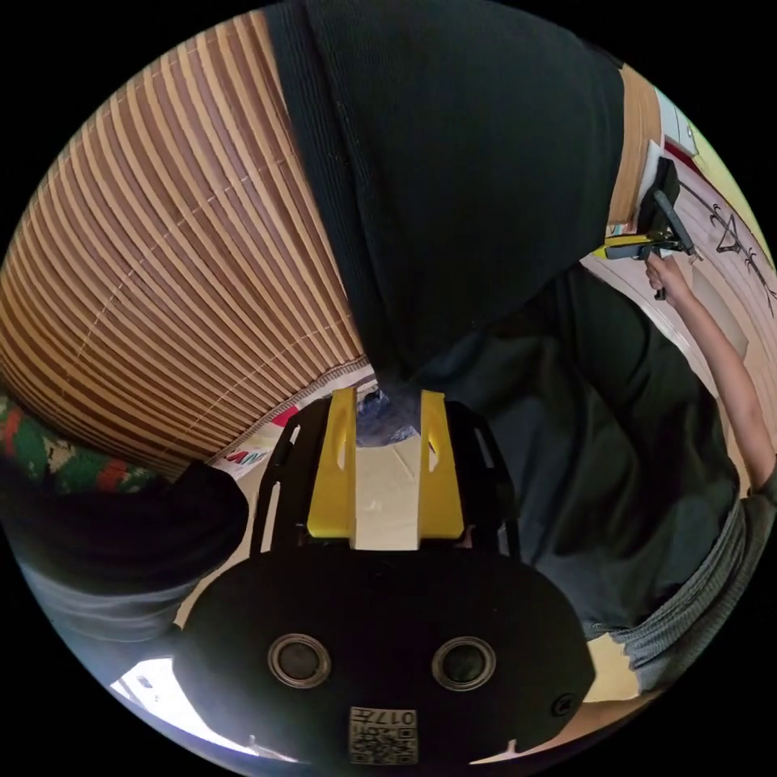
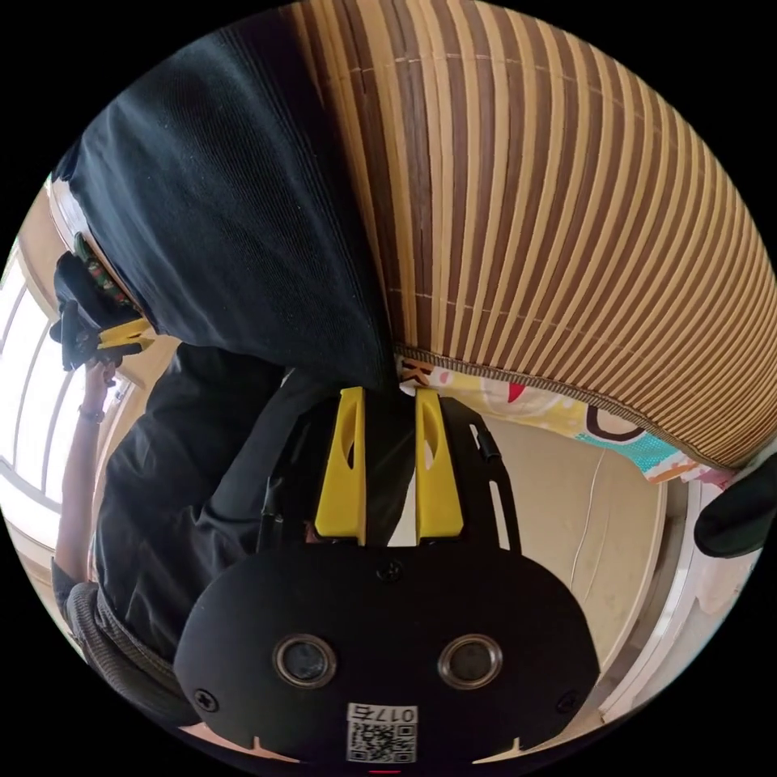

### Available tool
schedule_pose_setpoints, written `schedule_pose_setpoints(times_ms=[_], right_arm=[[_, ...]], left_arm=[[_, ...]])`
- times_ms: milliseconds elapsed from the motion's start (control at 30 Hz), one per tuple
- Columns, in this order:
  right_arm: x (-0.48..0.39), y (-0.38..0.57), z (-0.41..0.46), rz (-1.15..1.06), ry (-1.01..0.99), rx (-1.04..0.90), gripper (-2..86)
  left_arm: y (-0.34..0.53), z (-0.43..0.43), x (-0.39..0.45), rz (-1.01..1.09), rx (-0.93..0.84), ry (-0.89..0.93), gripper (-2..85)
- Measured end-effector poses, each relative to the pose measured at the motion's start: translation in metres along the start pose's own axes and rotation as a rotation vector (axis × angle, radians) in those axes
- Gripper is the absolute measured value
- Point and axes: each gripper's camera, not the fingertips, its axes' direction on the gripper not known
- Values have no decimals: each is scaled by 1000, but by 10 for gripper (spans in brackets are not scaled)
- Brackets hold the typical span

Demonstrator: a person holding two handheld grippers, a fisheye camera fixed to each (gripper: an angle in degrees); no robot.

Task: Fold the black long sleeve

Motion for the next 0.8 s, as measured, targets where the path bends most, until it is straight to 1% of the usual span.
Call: schedule_pose_setpoints(times_ms=[67,100,133,267,367,433,467,500,533,600,667,700,733,767,800], right_arm=[[10,2,-5,8,-44,15,109],[15,5,-9,7,-61,22,111],[17,6,-10,3,-68,26,112],[32,15,-23,-6,-81,39,109],[45,22,-34,-5,-95,36,84],[53,30,-43,-23,-123,38,52],[58,38,-50,-71,-170,39,45],[63,49,-58,-159,-274,48,40],[66,56,-63,-217,-348,53,38],[81,94,-84,-514,-731,62,33],[99,124,-98,-627,-939,67,31],[111,145,-110,-703,-1036,107,30],[117,157,-117,-749,-1084,145,29],[130,180,-131,-833,-1168,247,28],[144,202,-143,-905,-1243,361,27]], left_arm=[[16,-10,-8,-13,80,78,100],[24,-12,-17,-39,106,148,94],[30,-12,-25,-78,97,157,91],[47,-26,-33,-118,96,126,83],[58,-42,-41,-138,49,102,64],[67,-62,-33,-41,2,90,45],[70,-67,-30,-2,-14,97,40],[78,-78,-26,76,-55,144,32],[88,-93,-27,138,-78,229,29],[111,-124,-35,200,-77,350,24],[139,-158,-43,247,-57,429,20],[158,-181,-49,293,-25,526,18],[181,-205,-54,371,29,673,17],[193,-217,-57,420,63,766,16],[216,-240,-62,516,144,970,15]])
